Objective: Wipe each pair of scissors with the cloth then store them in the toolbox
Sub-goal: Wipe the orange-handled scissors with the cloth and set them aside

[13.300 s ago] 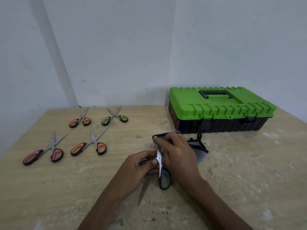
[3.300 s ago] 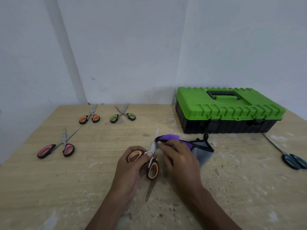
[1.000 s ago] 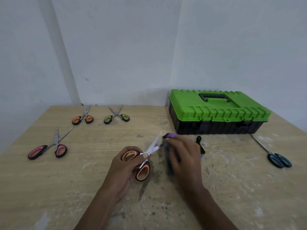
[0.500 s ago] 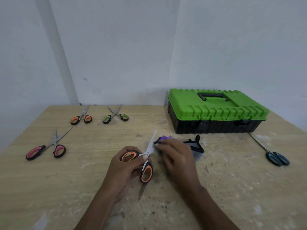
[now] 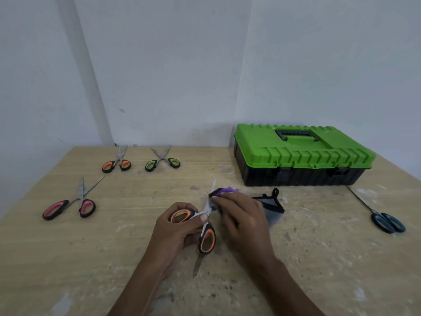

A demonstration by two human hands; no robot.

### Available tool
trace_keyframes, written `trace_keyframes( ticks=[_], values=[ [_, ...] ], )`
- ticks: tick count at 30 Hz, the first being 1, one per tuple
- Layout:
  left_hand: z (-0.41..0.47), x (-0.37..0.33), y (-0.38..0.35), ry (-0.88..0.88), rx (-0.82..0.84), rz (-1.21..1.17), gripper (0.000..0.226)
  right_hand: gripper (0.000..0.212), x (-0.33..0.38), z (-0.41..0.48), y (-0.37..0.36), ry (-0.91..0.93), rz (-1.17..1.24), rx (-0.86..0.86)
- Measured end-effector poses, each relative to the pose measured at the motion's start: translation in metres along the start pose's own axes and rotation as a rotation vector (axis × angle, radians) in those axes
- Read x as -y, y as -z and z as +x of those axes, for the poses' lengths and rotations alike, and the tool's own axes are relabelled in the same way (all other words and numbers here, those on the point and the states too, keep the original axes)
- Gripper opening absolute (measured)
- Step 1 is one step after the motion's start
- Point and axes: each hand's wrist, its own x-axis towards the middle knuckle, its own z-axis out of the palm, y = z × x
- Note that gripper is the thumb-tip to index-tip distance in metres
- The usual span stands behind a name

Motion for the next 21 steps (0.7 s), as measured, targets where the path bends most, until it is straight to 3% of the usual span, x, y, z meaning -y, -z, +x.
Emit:
trace_keyframes(
  ticks=[3, 6, 8, 12, 17, 21],
  values=[
    [0.000, 0.001, -0.002, -0.001, 0.009, 0.012, 0.027, 0.026, 0.001, -0.001, 0.006, 0.037, 0.008, -0.051],
    [0.000, 0.002, -0.001, -0.008, 0.006, 0.038, 0.024, 0.027, 0.013, -0.005, 0.005, 0.181, 0.035, 0.082],
    [0.000, 0.003, 0.000, -0.014, 0.014, 0.063, 0.023, 0.030, 0.005, -0.002, 0.001, 0.124, -0.001, 0.091],
    [-0.001, 0.002, -0.002, -0.010, 0.013, 0.071, 0.025, 0.037, -0.007, 0.004, 0.001, -0.083, -0.020, -0.058],
    [0.000, 0.002, -0.002, -0.025, 0.008, 0.068, 0.022, 0.030, 0.012, -0.005, -0.001, 0.141, 0.009, 0.079],
    [-0.001, 0.003, -0.002, -0.028, 0.017, 0.099, 0.021, 0.036, 0.004, 0.001, -0.004, -0.020, -0.015, 0.031]
  ],
)
